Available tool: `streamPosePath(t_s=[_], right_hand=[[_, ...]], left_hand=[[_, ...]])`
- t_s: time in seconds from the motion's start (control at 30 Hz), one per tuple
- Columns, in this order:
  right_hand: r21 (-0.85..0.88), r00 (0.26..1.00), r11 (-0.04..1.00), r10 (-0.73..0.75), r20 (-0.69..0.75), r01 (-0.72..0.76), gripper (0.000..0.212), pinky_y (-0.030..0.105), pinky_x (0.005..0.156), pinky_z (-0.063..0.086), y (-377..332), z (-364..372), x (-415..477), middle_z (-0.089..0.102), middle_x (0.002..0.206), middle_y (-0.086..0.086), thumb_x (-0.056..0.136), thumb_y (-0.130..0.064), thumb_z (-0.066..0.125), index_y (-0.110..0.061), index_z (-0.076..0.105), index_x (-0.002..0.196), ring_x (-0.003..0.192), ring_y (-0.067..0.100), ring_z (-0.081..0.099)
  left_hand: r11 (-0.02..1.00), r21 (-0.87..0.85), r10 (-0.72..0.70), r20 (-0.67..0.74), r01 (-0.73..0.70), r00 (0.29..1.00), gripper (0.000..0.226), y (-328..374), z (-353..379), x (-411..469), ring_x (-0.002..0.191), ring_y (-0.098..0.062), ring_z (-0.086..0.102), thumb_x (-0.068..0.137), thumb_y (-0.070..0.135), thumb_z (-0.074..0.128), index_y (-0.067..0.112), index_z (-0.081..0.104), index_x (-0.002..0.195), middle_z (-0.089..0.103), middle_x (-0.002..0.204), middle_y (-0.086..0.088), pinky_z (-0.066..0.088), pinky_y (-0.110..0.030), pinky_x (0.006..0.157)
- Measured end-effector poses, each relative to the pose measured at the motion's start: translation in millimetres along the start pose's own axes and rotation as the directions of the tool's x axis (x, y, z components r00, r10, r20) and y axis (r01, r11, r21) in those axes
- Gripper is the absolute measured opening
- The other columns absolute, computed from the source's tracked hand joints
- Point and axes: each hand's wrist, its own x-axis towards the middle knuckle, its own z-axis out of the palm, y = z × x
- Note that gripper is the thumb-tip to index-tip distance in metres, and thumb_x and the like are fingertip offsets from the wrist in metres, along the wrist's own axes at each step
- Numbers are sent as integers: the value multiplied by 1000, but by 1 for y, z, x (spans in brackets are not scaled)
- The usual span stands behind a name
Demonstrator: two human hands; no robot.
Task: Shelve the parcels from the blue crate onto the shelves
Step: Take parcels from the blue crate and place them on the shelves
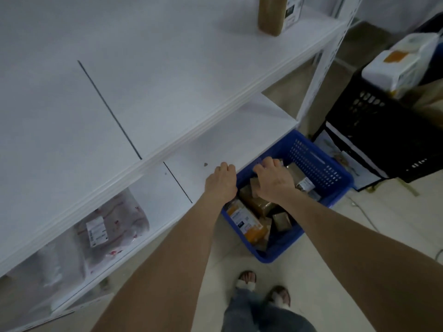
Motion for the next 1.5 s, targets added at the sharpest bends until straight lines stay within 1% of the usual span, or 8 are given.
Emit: streamPosePath(t_s=[0.4,0.6,0.97,1.13,1.23,1.33,1.43,1.5], right_hand=[[-25,985,989,-139,101,143,51,39,99,40,137,29,105,33,139,12,92,-32,55,-16,36,136,127,31,35],[-33,958,973,-218,185,228,54,39,97,39,211,64,158,31,141,14,94,-27,52,-16,31,141,129,31,32],[99,892,969,-248,377,227,71,41,110,29,235,223,235,23,151,14,91,-33,56,-14,18,149,137,31,27],[439,867,892,-132,481,-109,54,34,92,44,240,310,283,47,133,16,90,-21,55,-7,37,140,119,29,48],[585,817,744,-93,568,-322,54,30,98,43,236,350,306,47,139,15,95,-18,57,-1,37,142,123,30,48],[715,815,542,-91,573,-442,34,19,73,51,222,374,320,59,118,12,92,-10,62,-1,54,124,102,30,59],[732,764,422,-128,632,-535,23,34,75,56,212,399,330,66,104,11,87,-16,68,-11,60,108,85,23,63],[692,697,353,-136,704,-630,14,24,62,49,210,409,330,64,81,1,87,-16,68,-14,59,98,71,14,57]], left_hand=[[977,-37,-206,77,209,976,31,86,51,117,112,-28,46,91,10,49,4,42,120,42,125,-14,38,-33,70],[939,-85,-318,148,333,936,38,134,111,177,121,-30,43,93,12,47,3,37,129,38,133,-16,46,-38,89],[779,-251,-484,341,574,806,57,129,260,254,123,-30,43,89,12,53,4,26,138,35,136,-16,47,-37,93],[636,-376,-577,348,674,739,70,105,343,294,137,-33,29,92,17,52,-1,11,146,24,147,-20,36,-39,106],[554,-422,-631,349,718,692,74,88,383,311,139,-34,25,95,22,51,0,5,149,16,153,-18,33,-39,107],[435,-500,-665,383,749,641,76,69,413,326,142,-34,20,98,26,48,2,-1,150,11,155,-17,30,-41,109],[304,-584,-681,420,753,600,72,57,434,338,137,-36,31,98,27,47,2,3,151,19,153,-21,33,-40,106],[258,-613,-670,444,747,596,66,53,443,339,129,-37,41,97,23,48,7,13,150,32,147,-20,38,-40,102]])
